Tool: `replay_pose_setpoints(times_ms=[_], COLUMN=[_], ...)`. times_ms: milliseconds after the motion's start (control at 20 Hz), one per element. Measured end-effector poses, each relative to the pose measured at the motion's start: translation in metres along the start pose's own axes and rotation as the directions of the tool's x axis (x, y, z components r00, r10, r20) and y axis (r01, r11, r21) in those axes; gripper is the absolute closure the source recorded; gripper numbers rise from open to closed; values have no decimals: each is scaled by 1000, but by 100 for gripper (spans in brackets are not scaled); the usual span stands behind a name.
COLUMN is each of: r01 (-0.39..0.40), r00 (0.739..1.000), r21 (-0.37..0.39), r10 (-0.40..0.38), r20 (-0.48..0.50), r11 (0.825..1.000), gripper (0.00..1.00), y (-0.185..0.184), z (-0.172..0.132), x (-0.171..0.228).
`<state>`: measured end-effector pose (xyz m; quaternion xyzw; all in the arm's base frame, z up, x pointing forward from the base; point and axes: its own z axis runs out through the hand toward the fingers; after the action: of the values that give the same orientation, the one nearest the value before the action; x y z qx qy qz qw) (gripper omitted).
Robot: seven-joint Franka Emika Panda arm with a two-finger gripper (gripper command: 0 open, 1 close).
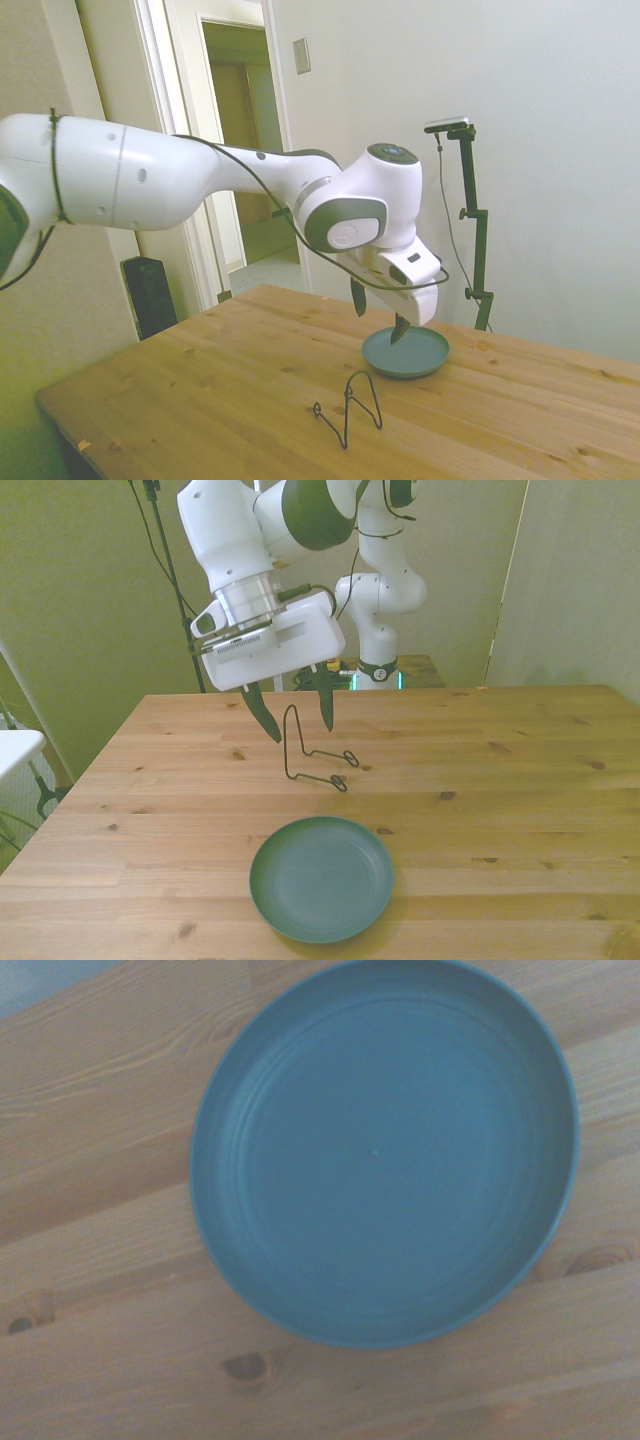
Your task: Load the plate
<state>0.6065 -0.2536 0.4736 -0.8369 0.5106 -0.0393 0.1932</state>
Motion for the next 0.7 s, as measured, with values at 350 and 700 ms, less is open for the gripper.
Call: replay_pose_setpoints(times_ms=[350, 700], r01=[-86, -108], r00=[996, 993], r21=[-22, -16], r10=[87, 108], r20=[23, 40], r11=[996, 994], gripper=[0, 0], y=[-4, -3], z=[44, 79], x=[27, 38])
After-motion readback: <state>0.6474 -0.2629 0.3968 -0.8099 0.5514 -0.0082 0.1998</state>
